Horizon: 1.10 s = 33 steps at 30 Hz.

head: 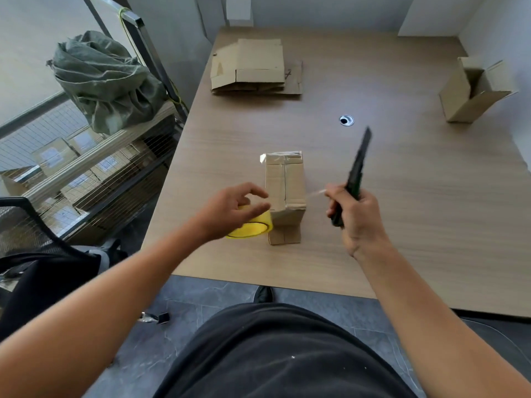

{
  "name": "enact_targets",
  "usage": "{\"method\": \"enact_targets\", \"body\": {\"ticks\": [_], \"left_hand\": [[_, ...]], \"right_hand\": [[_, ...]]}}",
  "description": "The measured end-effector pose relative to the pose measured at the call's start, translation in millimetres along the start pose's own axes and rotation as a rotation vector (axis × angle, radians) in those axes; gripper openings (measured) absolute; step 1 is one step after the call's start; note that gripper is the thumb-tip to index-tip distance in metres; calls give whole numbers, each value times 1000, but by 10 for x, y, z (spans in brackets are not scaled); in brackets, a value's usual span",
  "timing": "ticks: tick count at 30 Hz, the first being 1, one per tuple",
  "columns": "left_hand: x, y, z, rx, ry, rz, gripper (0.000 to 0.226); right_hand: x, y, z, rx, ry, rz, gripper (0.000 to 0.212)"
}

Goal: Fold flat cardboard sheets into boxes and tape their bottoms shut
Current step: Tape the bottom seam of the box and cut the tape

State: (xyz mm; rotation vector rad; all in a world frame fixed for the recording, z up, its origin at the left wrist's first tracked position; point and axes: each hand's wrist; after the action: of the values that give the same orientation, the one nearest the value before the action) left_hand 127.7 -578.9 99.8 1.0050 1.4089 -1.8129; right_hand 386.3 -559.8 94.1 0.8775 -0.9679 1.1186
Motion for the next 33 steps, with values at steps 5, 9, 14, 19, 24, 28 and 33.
{"method": "enact_targets", "body": {"ticks": [5,9,14,19,24,28,33], "left_hand": [[85,-401,-484,220,-58,-403,14],[314,-320,-869,267,-60,-531,13],[816,-106,-1030,301,-152,-456,12],[1064,122,-1038,298,-199,-333,16],[1129,312,-962,228,-262,-198,17],[1108,407,-994,190,-276,-206,15],[1005,538,-1087,130,-267,-242,20]], "right_hand": [[-204,61,-246,-33,31,95,14],[-484,192,-478,-107,143,185,17],[-749,272,-682,-118,274,250,21],[-1021,256,-754,-149,547,63,17],[-1148,130,-730,-199,514,258,19],[-836,-1,-667,-255,113,630,34],[-512,353,-468,116,-347,1047,36]]}}
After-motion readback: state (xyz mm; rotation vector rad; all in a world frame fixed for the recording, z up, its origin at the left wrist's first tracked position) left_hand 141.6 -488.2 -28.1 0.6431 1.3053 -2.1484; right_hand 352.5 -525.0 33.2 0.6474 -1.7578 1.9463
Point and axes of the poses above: each hand's wrist, its own z-axis away from the middle knuckle, its own y-axis out of the palm, x = y × z, and after that the axes turned 4 degrees about -x, right-handed
